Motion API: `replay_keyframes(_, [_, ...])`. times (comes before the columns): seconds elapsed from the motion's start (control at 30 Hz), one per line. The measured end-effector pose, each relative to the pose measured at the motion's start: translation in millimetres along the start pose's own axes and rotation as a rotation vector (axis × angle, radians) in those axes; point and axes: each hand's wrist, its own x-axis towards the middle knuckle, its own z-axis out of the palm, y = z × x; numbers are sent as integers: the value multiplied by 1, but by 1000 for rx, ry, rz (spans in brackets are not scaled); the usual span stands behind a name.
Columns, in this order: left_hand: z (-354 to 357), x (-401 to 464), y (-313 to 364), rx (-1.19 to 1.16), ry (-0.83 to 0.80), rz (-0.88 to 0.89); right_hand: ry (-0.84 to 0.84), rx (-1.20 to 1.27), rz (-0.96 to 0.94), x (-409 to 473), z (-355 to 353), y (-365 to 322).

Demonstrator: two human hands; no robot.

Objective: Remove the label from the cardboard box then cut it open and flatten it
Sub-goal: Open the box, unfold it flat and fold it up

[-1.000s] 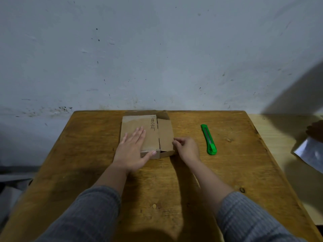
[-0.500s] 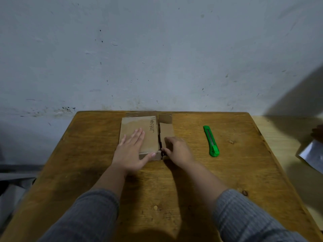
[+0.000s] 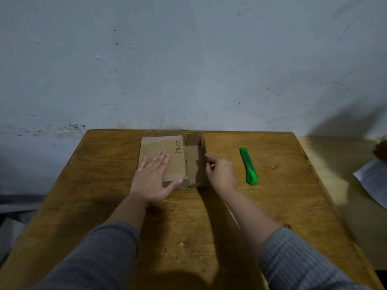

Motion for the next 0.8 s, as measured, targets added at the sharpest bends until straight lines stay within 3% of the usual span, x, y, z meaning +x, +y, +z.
replay_keyframes(0.17, [0,0,0,-17,10,-3,66,28,194,7,-15,27])
replay_keyframes(0.33, [1,-1,2,-4,22,-4,-51,-472,-74,7,-9,48])
replay_keyframes(0.5, [-1,-3,2,-21,22,-2,-70,-555,-276,24,-5,37])
replay_keyframes(0.57, [-2,-2,3,-36,14,-14,-91,-454,-233,40,-1,29])
replay_keyframes(0.67, [-1,-2,5,-50,29,-40,-111,-113,-81,64,8,10])
replay_keyframes(0.8, [4,-6,3,-73,167,21,-41,189,-65,85,19,-11])
